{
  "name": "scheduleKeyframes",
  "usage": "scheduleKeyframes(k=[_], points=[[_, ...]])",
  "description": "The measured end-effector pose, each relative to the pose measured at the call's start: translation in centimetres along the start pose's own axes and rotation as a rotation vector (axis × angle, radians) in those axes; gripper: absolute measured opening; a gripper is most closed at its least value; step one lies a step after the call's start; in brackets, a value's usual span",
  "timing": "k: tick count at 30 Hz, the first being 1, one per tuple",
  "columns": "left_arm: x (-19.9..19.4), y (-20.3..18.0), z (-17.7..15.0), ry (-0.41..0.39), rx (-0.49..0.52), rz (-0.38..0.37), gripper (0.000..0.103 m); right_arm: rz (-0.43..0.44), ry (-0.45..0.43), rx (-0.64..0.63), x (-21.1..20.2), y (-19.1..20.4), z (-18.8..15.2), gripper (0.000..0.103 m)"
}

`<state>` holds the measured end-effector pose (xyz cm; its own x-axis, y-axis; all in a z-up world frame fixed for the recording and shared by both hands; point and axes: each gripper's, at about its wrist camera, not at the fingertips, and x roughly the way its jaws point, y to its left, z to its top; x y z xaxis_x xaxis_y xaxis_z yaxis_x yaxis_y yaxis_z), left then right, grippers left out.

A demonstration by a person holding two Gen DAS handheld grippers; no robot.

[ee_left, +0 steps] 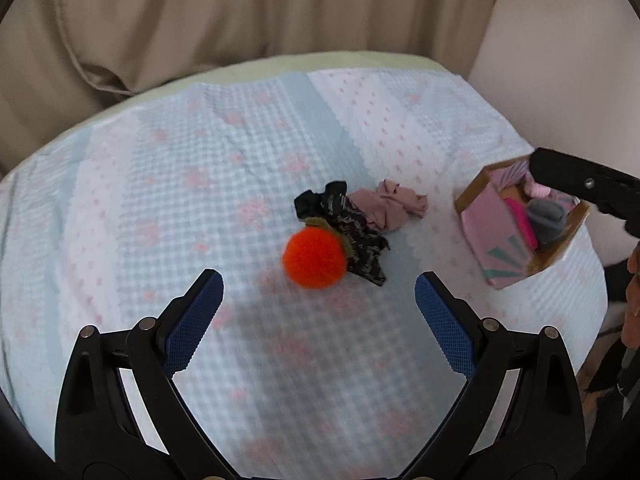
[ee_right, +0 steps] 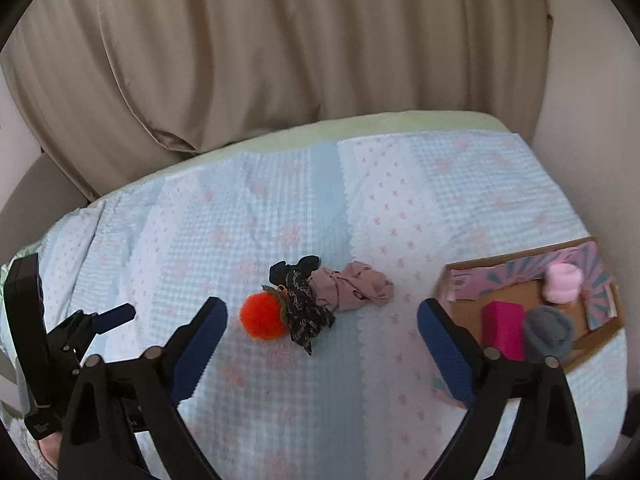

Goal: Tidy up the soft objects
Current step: 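Move both tools toward the orange pom-pom, black scarf and pink cloth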

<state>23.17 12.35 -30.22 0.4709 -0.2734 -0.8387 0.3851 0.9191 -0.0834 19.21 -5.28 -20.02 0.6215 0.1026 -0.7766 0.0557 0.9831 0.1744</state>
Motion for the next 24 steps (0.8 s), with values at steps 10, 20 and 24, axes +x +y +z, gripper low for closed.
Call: scheduleKeyframes(k=[10, 20, 24], points=[[12.3, 2.2, -0.6, 0.038, 0.077, -0.072, 0.092, 0.024, 0.057, -0.033, 13.0, 1.1, -2.0, 0.075], [16.9, 2.2, -1.5, 0.024, 0.165, -0.124, 0.085, 0.074, 0.085, -0.069, 20.8, 1.4, -3.4, 0.066], [17.8, 2.3, -1.4, 0.021, 0.176, -0.146, 0.078, 0.091, 0.105, -0.067, 22.7, 1.4, -3.7, 0.057]])
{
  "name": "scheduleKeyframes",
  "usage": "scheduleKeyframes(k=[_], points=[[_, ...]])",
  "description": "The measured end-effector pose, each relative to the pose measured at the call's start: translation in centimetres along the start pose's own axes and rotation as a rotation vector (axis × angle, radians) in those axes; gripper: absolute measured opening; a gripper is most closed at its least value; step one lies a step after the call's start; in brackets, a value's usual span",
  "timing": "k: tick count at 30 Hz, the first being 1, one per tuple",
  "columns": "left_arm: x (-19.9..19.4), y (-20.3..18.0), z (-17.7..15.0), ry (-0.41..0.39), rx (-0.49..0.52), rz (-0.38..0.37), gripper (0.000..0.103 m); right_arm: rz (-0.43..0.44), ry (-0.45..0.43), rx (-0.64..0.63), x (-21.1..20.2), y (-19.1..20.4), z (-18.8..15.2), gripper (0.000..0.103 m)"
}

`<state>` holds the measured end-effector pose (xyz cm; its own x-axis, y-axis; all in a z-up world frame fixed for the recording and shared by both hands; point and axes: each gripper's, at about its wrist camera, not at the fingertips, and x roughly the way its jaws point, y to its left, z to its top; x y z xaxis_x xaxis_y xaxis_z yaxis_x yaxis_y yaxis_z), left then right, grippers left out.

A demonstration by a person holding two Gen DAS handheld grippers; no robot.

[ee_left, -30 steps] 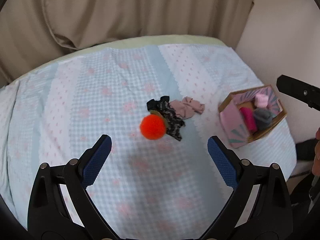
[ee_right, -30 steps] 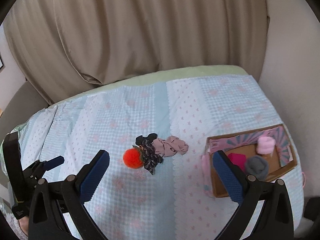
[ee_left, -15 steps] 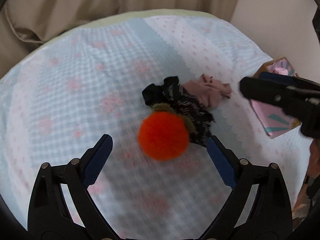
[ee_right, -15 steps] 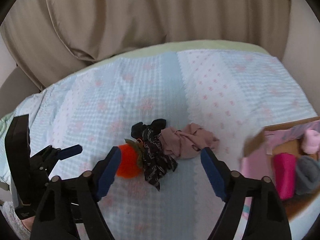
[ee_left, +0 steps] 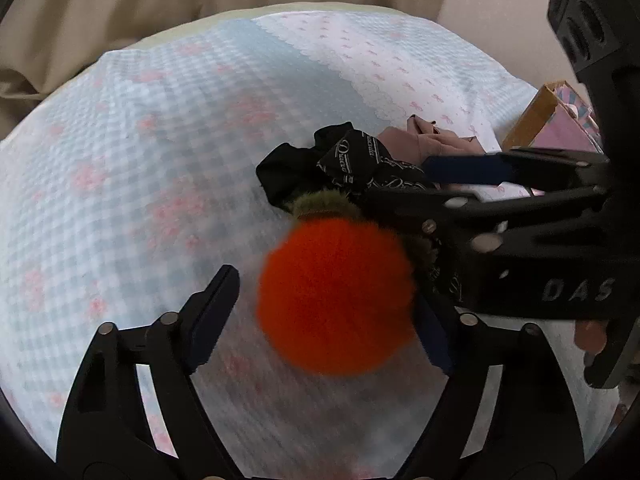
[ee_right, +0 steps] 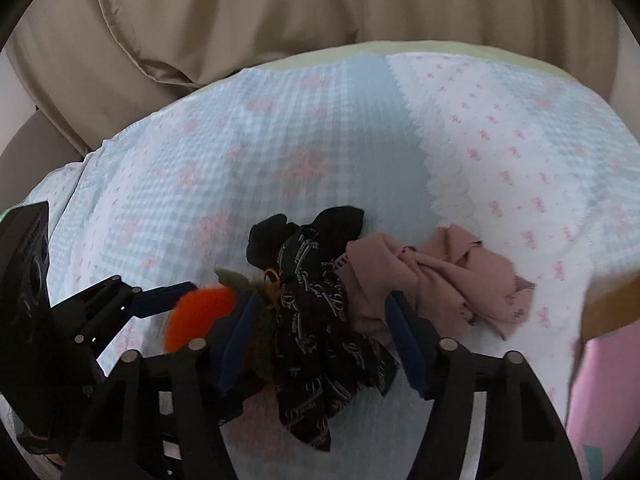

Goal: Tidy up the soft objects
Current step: 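Move both tools toward the orange pom-pom, black scarf and pink cloth, then grasp the orange pom-pom with the left tool while the right tool grasps the black scarf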

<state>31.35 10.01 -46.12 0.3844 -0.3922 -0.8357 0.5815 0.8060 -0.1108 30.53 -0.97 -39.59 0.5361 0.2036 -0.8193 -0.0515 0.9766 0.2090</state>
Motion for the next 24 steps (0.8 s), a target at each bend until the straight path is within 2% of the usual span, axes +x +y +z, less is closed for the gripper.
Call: scheduleKeyframes(k=[1, 5, 6, 8, 15, 24], points=[[0.1, 0.0, 0.0, 0.000, 0.001, -0.007, 0.076, 0.008, 0.007, -0.001, 0.4, 0.0, 0.0, 0.056], [1.0, -0.1, 0.4, 0.016, 0.006, -0.038, 0.047, 0.035, 0.025, 0.021, 1.4, -0.1, 0.1, 0.043], [1.2, -0.2, 0.5, 0.023, 0.004, -0.044, 0.042, 0.034, 0.025, 0.023, 1.6, -0.1, 0.1, 0.036], [1.2, -0.5, 0.5, 0.021, 0.007, -0.049, 0.038, 0.035, 0.030, 0.022, 1.8, 0.0, 0.2, 0.035], [0.6, -0.9, 0.5, 0.009, 0.005, -0.035, 0.036, 0.032, 0.023, 0.031, 1.6, -0.1, 0.2, 0.035], [-2.5, -0.5, 0.5, -0.007, -0.025, -0.015, 0.036, 0.026, -0.013, 0.028, -0.3, 0.0, 0.9, 0.035]])
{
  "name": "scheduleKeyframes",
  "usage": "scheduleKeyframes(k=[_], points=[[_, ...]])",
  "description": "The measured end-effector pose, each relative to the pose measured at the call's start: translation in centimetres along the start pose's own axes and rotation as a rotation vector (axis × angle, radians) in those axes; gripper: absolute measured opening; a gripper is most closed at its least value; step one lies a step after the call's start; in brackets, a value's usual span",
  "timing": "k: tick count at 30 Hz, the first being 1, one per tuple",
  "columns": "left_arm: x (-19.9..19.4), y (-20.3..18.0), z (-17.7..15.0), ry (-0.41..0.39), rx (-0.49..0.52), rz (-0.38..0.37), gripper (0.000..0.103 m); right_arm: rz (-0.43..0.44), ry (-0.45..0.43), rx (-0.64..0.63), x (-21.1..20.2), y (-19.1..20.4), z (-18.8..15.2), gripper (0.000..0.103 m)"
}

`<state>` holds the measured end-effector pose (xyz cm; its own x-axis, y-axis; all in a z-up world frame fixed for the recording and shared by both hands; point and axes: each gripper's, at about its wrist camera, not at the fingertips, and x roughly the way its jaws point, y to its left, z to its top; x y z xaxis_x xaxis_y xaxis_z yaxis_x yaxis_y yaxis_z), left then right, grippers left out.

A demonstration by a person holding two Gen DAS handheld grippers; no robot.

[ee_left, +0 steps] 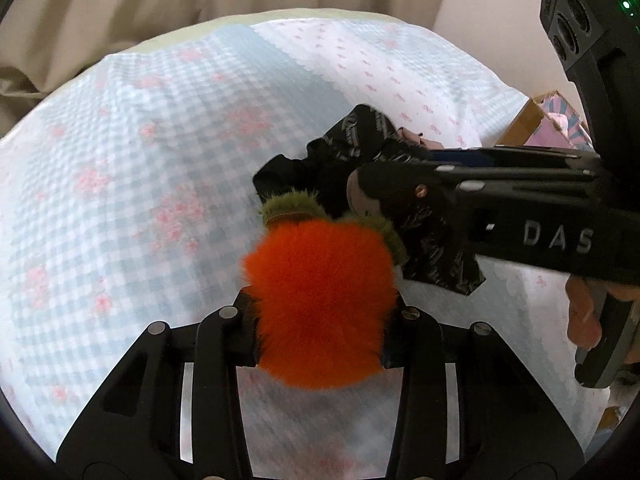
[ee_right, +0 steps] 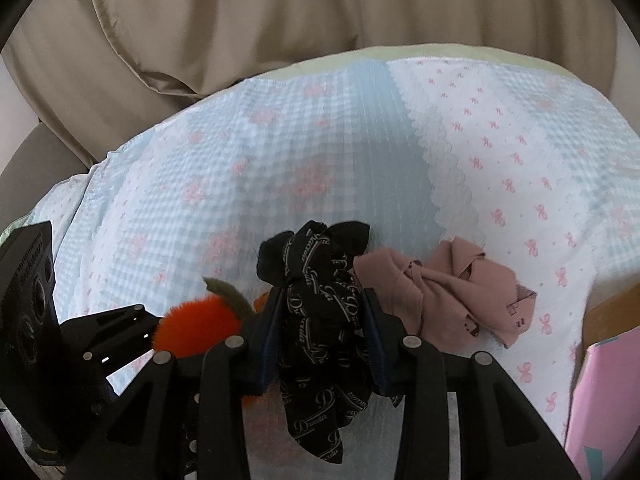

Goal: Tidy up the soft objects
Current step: 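Grasp the orange pom-pom with the left tool while the right tool grasps the black scarf, then lift the pom-pom and black scarf and carry both over the box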

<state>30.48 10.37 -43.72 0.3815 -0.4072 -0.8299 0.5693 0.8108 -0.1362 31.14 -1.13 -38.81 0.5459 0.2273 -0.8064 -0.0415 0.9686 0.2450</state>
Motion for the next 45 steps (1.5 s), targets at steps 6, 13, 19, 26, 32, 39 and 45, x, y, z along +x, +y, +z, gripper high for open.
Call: scheduleKeyframes(k=[6, 13, 19, 26, 32, 39, 45], points=[[-4.0, 0.5, 0.7, -0.030, -0.051, 0.017, 0.036, 0.000, -0.029, -0.001, -2.7, 0.8, 1.0, 0.035], [-10.8, 0.1, 2.1, -0.097, -0.108, 0.049, 0.036, 0.000, -0.075, -0.015, -8.2, 2.4, 2.3, 0.035], [-16.9, -2.0, 3.4, -0.146, -0.135, 0.087, 0.036, -0.006, -0.107, -0.026, -13.9, 3.7, 2.9, 0.035], [-23.4, -6.2, 4.4, -0.180, -0.163, 0.165, 0.036, -0.022, -0.137, -0.049, -21.8, 4.8, 2.7, 0.035], [-27.9, -11.2, 4.2, -0.192, -0.242, 0.223, 0.036, -0.053, -0.147, -0.083, -28.2, 4.8, 1.4, 0.035], [-30.4, -18.1, 3.5, -0.184, -0.366, 0.290, 0.036, -0.064, -0.136, -0.091, -34.3, 2.5, -0.5, 0.035], [-30.1, -23.5, 4.6, -0.176, -0.371, 0.334, 0.036, -0.044, -0.128, -0.089, -37.8, -1.6, -2.3, 0.035]])
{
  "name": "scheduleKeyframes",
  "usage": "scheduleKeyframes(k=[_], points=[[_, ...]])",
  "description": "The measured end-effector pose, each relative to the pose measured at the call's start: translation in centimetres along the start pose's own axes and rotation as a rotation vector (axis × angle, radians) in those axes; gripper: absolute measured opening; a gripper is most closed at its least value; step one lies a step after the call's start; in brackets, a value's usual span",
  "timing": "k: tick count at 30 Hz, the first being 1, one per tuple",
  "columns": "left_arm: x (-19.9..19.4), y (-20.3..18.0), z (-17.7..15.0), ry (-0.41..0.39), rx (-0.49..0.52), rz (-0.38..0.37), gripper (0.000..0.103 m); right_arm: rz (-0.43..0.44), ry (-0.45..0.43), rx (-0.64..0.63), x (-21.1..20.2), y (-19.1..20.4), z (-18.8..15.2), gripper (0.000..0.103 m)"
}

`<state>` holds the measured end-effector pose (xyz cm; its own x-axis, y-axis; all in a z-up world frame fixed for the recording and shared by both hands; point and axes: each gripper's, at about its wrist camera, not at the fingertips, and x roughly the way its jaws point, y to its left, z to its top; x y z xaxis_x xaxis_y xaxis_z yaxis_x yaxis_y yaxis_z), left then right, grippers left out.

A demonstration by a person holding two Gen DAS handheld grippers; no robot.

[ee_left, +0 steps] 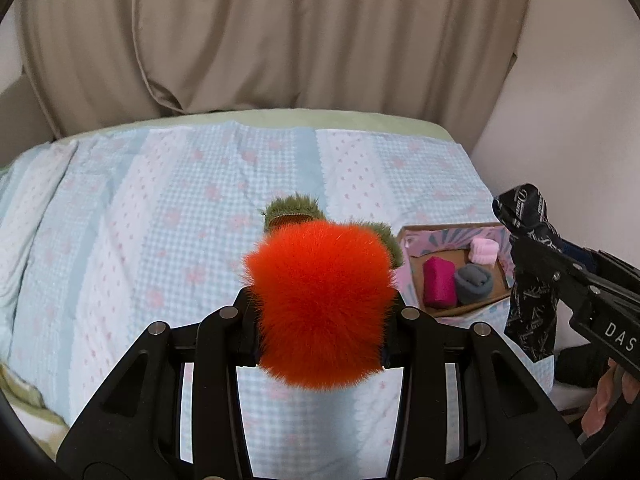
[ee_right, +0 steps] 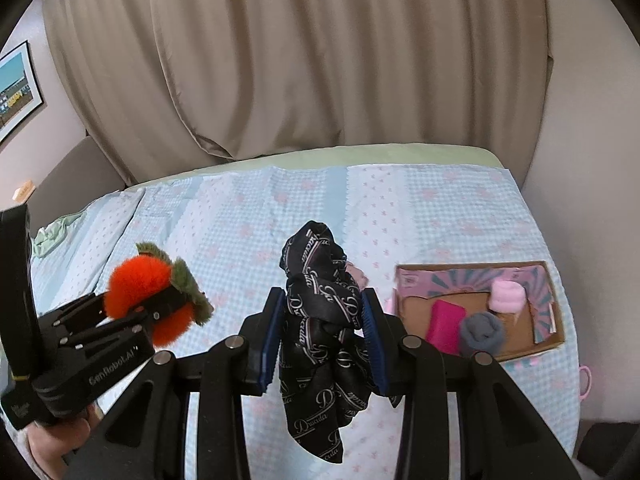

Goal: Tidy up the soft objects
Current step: 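Lift the pom-pom and black scarf and carry both over the box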

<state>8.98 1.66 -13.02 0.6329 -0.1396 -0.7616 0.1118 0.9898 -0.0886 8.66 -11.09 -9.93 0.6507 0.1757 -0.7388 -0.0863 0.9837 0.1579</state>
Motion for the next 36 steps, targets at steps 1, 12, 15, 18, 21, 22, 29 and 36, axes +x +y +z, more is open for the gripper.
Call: scheduleKeyframes(k=[1, 12, 15, 18, 21, 22, 29, 36], points=[[-0.1, -0.8, 0.0, -0.003, 0.000, 0.007, 0.036, 0.007, 0.000, 0.001, -0.4, -0.9, -0.2, 0.035], [2.5, -11.7, 0.7, 0.012, -0.047, -0.049, 0.036, -0.013, -0.012, -0.019, -2.8, -11.2, 0.3, 0.035], [4.2, -14.3, 1.5, 0.024, -0.020, -0.081, 0.036, -0.051, -0.002, 0.014, -2.9, -14.4, 0.5, 0.035], [6.6, -16.5, 2.3, 0.040, 0.003, -0.117, 0.036, -0.086, 0.013, 0.044, -2.6, -17.0, 0.8, 0.035], [9.6, -18.6, 3.0, 0.075, 0.021, -0.146, 0.036, -0.106, 0.043, 0.076, -1.5, -19.5, 1.1, 0.035], [10.4, -19.1, 3.1, 0.085, 0.026, -0.151, 0.036, -0.112, 0.061, 0.092, -0.8, -20.4, 1.2, 0.035], [18.2, -22.9, 3.5, 0.192, 0.074, -0.173, 0.036, -0.124, 0.149, 0.163, 4.4, -25.7, 1.6, 0.035], [26.6, -26.6, 2.5, 0.307, 0.133, -0.186, 0.036, -0.137, 0.250, 0.187, 9.9, -29.7, 0.1, 0.035]])
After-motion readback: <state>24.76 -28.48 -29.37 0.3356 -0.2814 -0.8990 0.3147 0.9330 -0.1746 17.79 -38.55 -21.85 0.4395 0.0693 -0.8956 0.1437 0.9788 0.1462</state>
